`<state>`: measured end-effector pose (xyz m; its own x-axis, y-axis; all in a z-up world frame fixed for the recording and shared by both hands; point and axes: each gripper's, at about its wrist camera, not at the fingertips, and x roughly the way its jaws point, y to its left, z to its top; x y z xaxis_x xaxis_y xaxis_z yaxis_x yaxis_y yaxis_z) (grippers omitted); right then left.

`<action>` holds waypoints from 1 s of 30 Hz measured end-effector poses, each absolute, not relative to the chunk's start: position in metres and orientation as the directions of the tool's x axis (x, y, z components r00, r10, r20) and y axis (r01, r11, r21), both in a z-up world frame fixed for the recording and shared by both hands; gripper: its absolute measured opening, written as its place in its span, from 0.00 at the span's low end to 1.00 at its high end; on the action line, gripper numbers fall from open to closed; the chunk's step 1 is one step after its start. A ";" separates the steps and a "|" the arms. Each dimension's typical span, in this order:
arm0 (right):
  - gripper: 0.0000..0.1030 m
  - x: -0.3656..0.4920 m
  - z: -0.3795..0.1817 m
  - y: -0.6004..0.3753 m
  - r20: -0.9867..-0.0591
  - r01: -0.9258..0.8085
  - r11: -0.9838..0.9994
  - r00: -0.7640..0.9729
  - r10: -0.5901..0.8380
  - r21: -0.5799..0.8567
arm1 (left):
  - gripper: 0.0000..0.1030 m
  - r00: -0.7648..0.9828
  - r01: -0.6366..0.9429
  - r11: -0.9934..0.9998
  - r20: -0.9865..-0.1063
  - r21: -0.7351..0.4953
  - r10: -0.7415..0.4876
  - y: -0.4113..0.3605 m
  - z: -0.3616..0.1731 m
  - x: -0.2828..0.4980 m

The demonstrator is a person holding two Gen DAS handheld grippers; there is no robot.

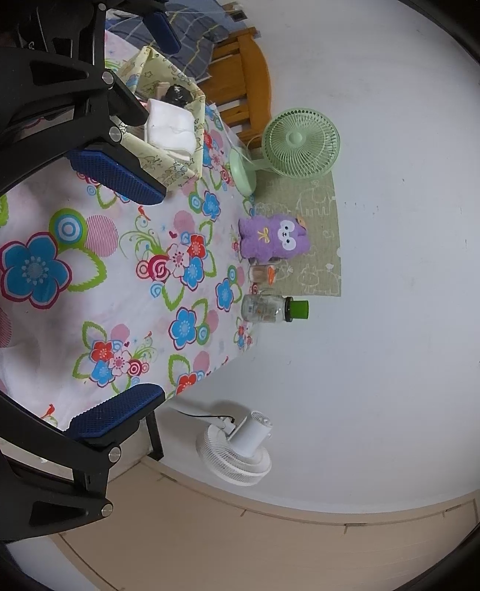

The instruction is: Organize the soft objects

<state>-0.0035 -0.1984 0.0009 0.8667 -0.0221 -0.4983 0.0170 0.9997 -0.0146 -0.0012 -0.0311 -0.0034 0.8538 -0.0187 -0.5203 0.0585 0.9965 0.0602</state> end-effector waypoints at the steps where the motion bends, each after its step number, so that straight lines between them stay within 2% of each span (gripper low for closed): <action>1: 0.96 -0.004 0.001 -0.199 -0.500 0.016 1.000 0.866 -0.020 -0.012 | 1.00 0.854 0.058 0.996 -0.520 0.062 -0.018 -0.031 -0.003 -0.001; 30: 0.96 -0.005 0.010 -0.197 -0.468 0.030 0.999 0.883 -0.040 -0.029 | 1.00 0.866 0.067 0.996 -0.498 0.054 -0.031 -0.030 0.002 -0.002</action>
